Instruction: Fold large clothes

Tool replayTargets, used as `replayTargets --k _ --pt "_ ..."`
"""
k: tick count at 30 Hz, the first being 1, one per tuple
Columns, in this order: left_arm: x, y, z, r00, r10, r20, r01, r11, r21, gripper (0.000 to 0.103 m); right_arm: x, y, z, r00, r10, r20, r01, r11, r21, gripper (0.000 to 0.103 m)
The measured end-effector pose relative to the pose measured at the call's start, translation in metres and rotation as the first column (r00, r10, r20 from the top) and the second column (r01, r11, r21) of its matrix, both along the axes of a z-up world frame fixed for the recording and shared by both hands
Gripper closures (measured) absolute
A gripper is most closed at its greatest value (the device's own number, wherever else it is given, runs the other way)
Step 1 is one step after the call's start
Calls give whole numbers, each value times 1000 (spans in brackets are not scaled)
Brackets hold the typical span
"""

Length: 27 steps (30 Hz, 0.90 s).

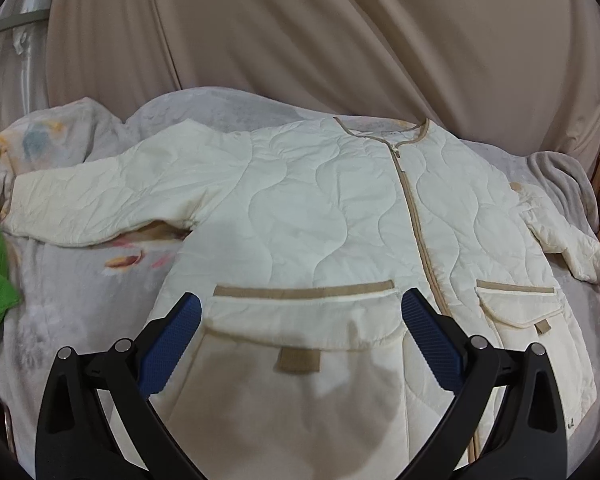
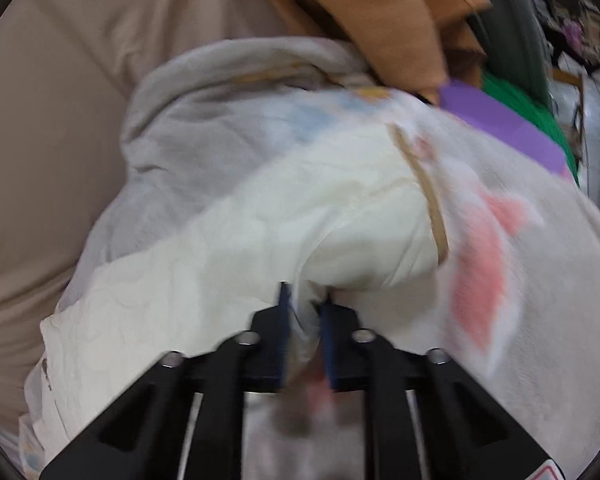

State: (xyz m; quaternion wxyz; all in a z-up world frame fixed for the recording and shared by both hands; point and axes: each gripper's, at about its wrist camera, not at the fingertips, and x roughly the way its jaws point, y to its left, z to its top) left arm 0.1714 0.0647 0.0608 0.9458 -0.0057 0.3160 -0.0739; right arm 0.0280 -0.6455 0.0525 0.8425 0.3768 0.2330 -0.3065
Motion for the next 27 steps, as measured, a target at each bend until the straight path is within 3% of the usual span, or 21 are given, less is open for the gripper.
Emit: replayTargets --k 2,4,6,9,12,13,14,15,17,19,21,22,23,27 --pt "5 -1 2 1000 -5 10 5 1000 3 5 31 38 42 992 105 67 -98 990 -99 94" --pt "10 0 6 1000 -12 13 12 1000 -10 5 64 86 80 967 238 87 -215 953 -214 94" --pt "16 3 10 1000 -15 14 15 999 -31 5 99 144 111 917 389 86 -348 887 -303 94" --pt "27 11 15 1000 -16 0 16 997 -69 5 155 240 137 788 612 64 -550 748 -372 94" --pt "42 23 18 999 -12 -34 8 992 -126 5 209 341 128 625 781 -4 -725 578 -375 90" --pt "48 27 19 999 -12 -51 4 988 -153 5 219 365 120 589 807 -32 -757 538 -372 88" --pt "53 31 19 998 -18 -62 7 984 -176 5 232 395 107 546 835 -75 -793 486 -367 84" --pt "58 35 19 997 -19 -74 5 981 -195 5 242 419 94 505 855 -115 -825 439 -357 72" --pt "72 40 17 995 -29 -98 5 973 -232 5 254 457 68 443 877 -185 -867 367 -338 58" --pt "88 44 13 990 -36 -135 -2 964 -267 5 247 473 56 398 888 -229 -889 311 -336 58" --pt "102 44 8 984 -54 -170 2 957 -290 5 227 466 59 400 890 -217 -879 305 -367 57" --pt "111 43 3 980 -72 -187 11 952 -305 5 213 451 64 420 886 -196 -864 324 -385 55" --pt "120 40 -2 975 -83 -207 17 952 -304 5 201 434 69 451 876 -171 -846 359 -394 50" --pt "157 33 -33 944 -90 -319 -20 945 -327 5 155 343 68 628 773 -89 -748 568 -343 40"
